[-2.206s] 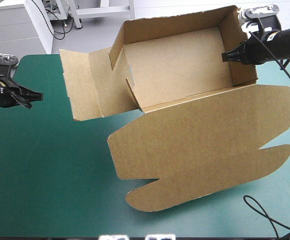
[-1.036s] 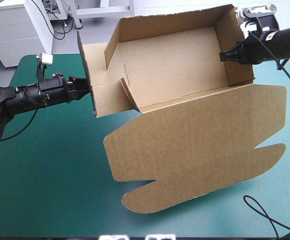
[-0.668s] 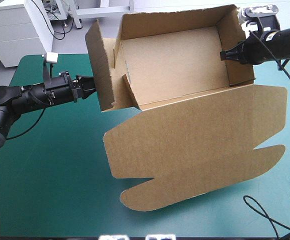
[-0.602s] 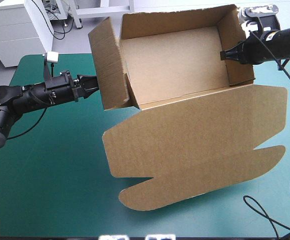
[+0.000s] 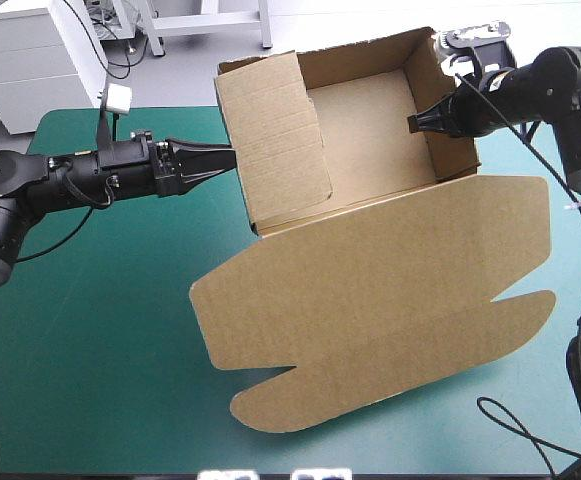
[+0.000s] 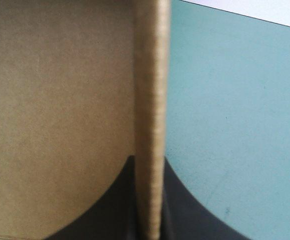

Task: Fold the box

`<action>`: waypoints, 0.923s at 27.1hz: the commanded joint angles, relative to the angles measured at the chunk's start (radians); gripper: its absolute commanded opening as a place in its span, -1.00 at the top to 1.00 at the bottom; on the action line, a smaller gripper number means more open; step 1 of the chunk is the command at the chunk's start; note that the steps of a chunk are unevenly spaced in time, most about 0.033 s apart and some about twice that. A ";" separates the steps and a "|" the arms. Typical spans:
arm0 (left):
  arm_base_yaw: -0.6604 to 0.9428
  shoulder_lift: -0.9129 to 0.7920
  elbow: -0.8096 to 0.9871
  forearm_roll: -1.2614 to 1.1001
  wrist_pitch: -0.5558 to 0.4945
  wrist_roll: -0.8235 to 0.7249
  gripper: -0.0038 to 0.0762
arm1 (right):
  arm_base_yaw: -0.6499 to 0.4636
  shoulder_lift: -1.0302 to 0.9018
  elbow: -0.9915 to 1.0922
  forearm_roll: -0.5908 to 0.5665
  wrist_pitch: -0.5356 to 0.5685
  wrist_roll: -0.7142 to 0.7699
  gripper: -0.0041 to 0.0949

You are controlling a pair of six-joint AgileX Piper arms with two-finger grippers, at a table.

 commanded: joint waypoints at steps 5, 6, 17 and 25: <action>-0.015 -0.031 -0.063 0.036 -0.068 -0.089 -0.06 | 0.001 -0.045 -0.033 0.031 -0.091 0.038 0.95; -0.019 -0.031 -0.067 0.054 -0.085 -0.099 -0.06 | 0.001 -0.045 -0.033 0.032 -0.097 0.042 0.95; -0.152 -0.029 -0.181 0.257 -0.262 -0.238 -0.06 | 0.001 -0.045 -0.033 0.049 -0.123 0.050 0.95; -0.217 -0.009 -0.264 0.538 -0.322 -0.472 -0.06 | 0.001 -0.045 -0.033 0.078 -0.139 0.048 0.95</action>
